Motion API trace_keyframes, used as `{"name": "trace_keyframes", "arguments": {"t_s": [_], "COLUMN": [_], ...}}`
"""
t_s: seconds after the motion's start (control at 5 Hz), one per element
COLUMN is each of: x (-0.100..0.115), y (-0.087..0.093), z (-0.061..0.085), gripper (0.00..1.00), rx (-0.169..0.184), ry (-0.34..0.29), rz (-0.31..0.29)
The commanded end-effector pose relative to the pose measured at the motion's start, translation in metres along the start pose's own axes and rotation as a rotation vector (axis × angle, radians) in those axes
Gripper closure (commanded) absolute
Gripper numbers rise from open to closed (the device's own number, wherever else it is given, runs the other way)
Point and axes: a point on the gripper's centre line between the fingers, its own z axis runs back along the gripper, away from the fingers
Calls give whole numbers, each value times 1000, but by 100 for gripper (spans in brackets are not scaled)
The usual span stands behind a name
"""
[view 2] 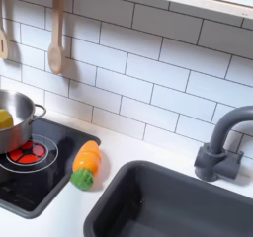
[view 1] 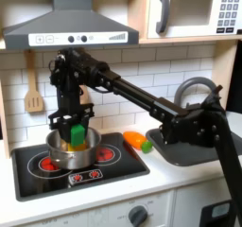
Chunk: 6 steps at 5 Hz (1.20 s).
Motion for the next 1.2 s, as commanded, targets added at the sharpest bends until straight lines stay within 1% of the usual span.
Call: {"name": "trace_keyframes", "arguments": {"t_s": [0.0, 0.2, 0.6, 0.8, 1.0], "x": [3, 2, 3, 5, 6], "y": [1, 2, 0, -5, -16], "z": [-6, -3, -2, -5, -8], "gripper": [100, 0, 0, 0, 0], "rx": [3, 4, 4, 10, 11], "ry": [23, 20, 10, 5, 7], "rz": [-14, -17, -24, -23, -46]}}
